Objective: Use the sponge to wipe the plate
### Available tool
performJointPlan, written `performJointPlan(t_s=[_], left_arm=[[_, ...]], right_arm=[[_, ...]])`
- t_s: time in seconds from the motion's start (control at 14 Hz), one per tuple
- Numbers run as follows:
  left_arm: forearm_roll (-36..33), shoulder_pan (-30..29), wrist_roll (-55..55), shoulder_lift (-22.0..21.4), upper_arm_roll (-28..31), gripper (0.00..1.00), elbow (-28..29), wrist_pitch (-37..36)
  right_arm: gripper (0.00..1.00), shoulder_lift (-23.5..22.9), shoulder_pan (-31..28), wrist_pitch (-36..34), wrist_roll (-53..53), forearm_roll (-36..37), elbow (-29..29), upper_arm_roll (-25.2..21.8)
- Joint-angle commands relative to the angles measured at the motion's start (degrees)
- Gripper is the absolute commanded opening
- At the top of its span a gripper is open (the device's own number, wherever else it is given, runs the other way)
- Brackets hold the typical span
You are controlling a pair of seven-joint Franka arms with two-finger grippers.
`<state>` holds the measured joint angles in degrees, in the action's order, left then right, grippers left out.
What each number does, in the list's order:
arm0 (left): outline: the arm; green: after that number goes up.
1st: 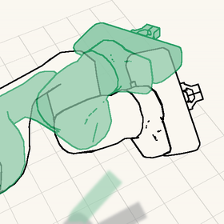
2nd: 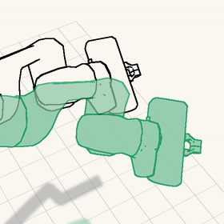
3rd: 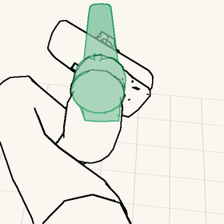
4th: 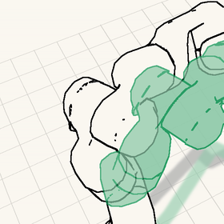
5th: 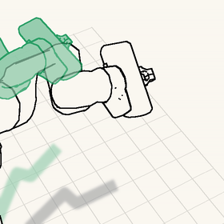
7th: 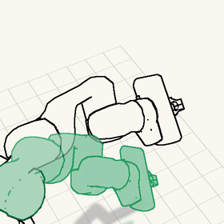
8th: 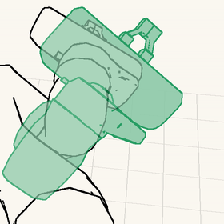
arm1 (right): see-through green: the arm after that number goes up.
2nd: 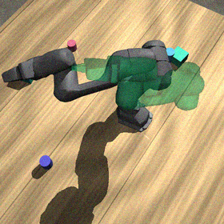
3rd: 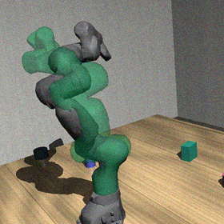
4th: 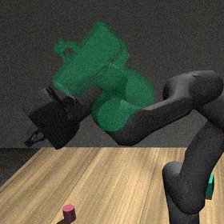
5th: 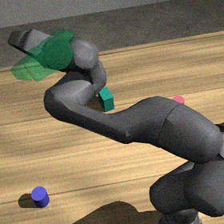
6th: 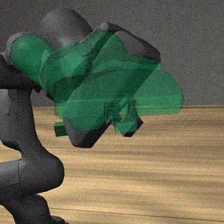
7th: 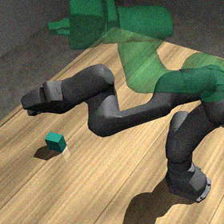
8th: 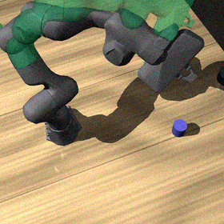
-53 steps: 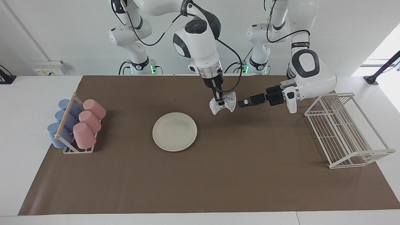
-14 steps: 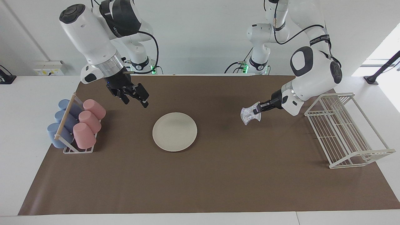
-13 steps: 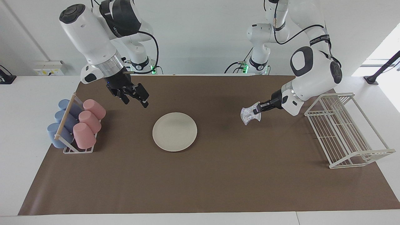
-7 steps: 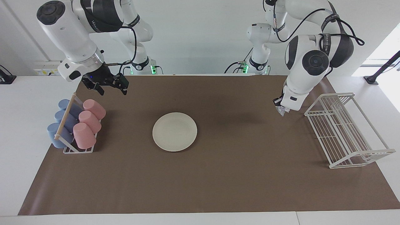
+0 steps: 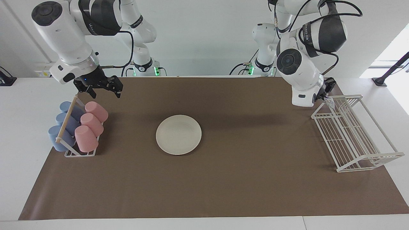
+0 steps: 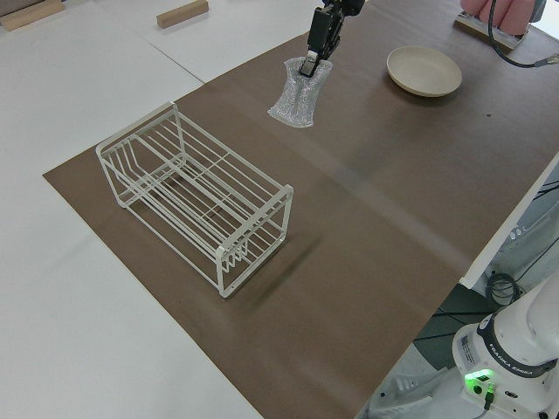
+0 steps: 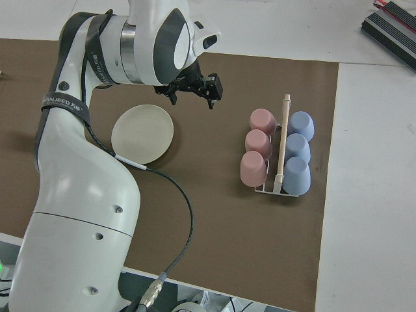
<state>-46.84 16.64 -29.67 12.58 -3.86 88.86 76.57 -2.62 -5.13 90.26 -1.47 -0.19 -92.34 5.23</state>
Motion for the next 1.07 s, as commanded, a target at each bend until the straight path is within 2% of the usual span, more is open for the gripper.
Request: performJointPlan(t_s=[0.0, 0.07, 0.14, 0.43, 0.57, 0.79, 1.0], left_arm=[[-7.2, -0.9, -1.0, -5.7, 0.5, 0.00, 12.9, 6.9], [-10.0, -2.2, -0.9, -6.9, 0.5, 0.00, 16.5, 10.1], [-11.2, -3.3, -1.0, -7.0, 0.5, 0.00, 17.6, 11.6], [-18.2, -6.4, -1.0, -4.3, 0.5, 0.00, 21.1, 15.9], [-18.2, -8.8, -0.9, -3.7, 0.3, 0.00, 21.5, 18.4], [-18.1, -10.2, -3.2, -4.1, 0.3, 0.00, 25.2, 22.7], [-18.0, -10.4, -5.7, -4.0, 0.3, 0.00, 25.7, 23.8]], right_arm=[[1.00, 0.3, -0.9, 0.0, 1.6, 1.1, 0.2, -2.2], [1.00, 0.3, -0.5, -0.6, 1.6, 1.3, 1.4, -3.5], [1.00, 0.3, -0.5, -1.4, 1.6, 1.3, 1.8, -3.6], [1.00, -0.1, -0.4, -2.4, 2.2, 0.4, 3.2, -3.4], [1.00, 0.0, -0.4, -2.4, 2.3, 0.4, 3.2, -3.4], [1.00, 0.2, -0.3, -2.2, 1.8, 0.4, 2.7, -3.4], [1.00, 0.2, -0.3, -2.1, 1.7, 0.4, 2.7, -3.4]])
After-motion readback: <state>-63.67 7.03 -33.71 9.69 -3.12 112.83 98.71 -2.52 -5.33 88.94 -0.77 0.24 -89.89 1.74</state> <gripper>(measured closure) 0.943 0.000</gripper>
